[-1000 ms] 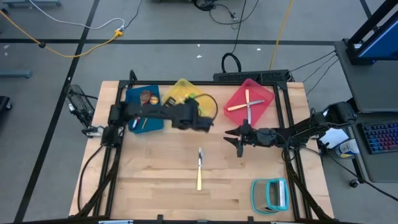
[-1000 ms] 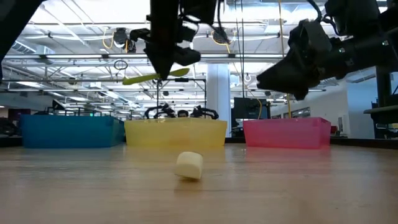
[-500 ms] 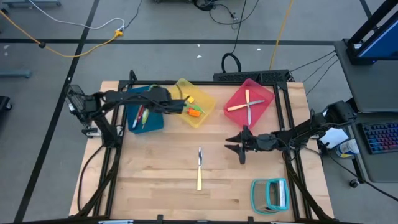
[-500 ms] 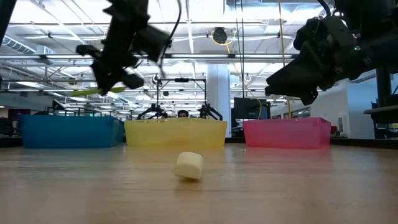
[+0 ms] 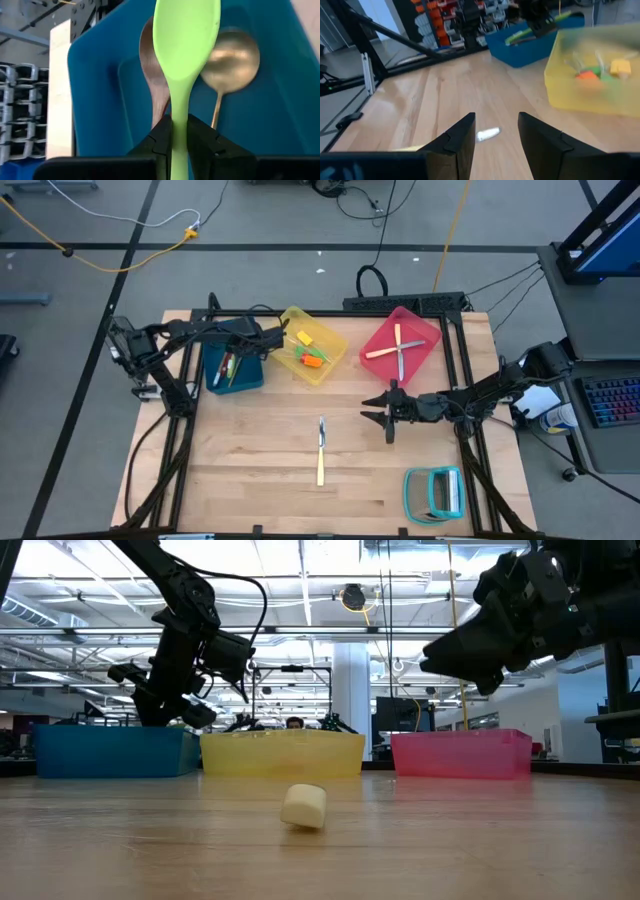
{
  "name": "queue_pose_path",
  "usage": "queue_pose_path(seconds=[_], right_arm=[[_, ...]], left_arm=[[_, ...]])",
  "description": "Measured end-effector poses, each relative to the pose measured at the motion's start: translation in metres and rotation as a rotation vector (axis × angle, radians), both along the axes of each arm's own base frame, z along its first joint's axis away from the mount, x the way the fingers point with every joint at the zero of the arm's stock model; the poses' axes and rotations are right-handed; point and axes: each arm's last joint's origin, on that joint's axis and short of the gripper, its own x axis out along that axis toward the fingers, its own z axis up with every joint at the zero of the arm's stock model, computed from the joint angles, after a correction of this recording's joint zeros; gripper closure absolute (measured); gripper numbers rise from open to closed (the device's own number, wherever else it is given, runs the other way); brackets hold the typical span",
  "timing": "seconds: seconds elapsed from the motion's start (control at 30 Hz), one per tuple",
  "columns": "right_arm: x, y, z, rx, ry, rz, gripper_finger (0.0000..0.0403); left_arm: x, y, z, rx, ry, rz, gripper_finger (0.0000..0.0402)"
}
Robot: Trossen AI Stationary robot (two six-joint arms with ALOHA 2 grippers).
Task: Pick & Place Kitchen Items
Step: Put the green serving spoon into the blue bin, then put the yellow table knife into the red bin
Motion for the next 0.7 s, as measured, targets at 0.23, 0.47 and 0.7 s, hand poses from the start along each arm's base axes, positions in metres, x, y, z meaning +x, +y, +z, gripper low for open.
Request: queue_pose_path(seconds=[0.23,0.47,0.7], right_arm=[[0.0008,0.0002,0.0048,-0.056,-0.043,0.011,0.0261],[0.0011,0.0002,0.0066,-0.068,-0.058,0.012,0.0261],[0.0011,0.0000,0.0065,-0.068,-0.058,0.012,0.0261]], left_arm=[[-0.0036,0.0074,-0.0009,-0.041,-0.037,0.045,0.0335],[-0.0006,0.0056,-0.0014,-0.050,-0.045,0.012,0.0331],[0.0022,0.0025,-0.0016,-0.055,-0.056,-0.001,0.0331]])
